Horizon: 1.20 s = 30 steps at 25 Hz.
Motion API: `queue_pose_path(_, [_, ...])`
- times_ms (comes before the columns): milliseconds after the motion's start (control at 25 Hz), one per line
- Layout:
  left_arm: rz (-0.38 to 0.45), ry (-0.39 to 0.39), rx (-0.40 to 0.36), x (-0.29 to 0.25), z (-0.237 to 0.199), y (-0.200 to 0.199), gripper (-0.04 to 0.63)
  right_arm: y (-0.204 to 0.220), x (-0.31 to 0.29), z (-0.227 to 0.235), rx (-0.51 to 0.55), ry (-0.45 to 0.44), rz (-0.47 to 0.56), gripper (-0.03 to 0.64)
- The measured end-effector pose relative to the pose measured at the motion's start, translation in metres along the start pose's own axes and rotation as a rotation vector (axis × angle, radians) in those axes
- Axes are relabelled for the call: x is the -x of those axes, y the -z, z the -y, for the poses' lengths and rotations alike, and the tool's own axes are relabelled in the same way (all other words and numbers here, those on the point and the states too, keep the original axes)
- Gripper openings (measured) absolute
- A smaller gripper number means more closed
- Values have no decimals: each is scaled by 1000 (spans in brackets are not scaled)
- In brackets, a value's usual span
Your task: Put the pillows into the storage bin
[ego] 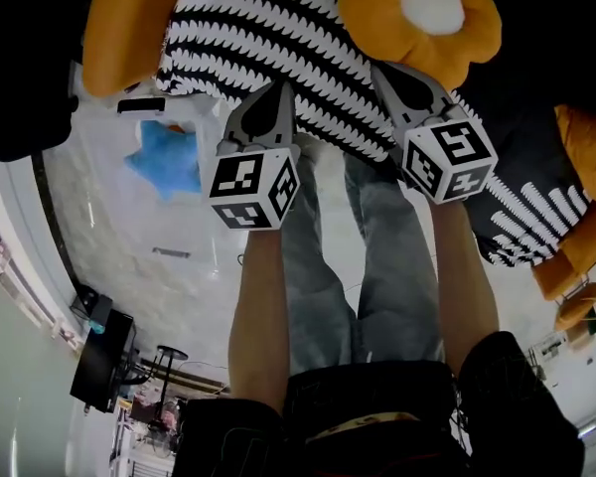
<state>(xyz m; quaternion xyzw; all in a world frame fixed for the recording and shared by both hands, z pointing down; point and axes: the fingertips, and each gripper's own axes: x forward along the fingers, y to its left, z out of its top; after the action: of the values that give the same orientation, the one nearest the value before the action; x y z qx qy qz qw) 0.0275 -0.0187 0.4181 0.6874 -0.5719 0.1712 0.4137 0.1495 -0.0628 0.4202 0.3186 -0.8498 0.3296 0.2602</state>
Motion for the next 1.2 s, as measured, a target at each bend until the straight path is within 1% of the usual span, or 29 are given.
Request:
queue_pose_path(320, [-30,26,-45,-51,56,-8,-3,1,30,79,-53,71,37,2])
queue_pose_path(480, [-32,26,-37,-66,74,-20,-3,-9,44,111,-68,113,49,3])
queue_pose_path(600, [-53,13,-48,-81,82,-23,-3,-12,49,135,-87,147,60,3])
queue_pose_path(720, [-78,4,-46,-98,89,-30,-2,-18,49,156,-91,158,48,3])
queue_pose_path(800, [-98,6,-36,-106,97,-35,32,-23,53,169,-86,175,28,3])
queue_pose_path(920, [-121,-4,-39,-112,102,-33,104,-20,61,186,-91,210,22,5])
queue_pose_path(1000, [-132,-24,-43,-119,104,-31,170,-17,62,200,-100,225,28,14])
queue_pose_path(1040, [-137,-34,-43,-124,104,-31,196,-17,61,207,-104,228,25,32])
queue_pose_path(1160, [-156,-60,-36,-132,98,-28,247,-13,54,218,-108,235,-15,146])
queue_pose_path(1200, [-162,-69,-27,-134,96,-27,262,-12,52,220,-107,241,-31,168])
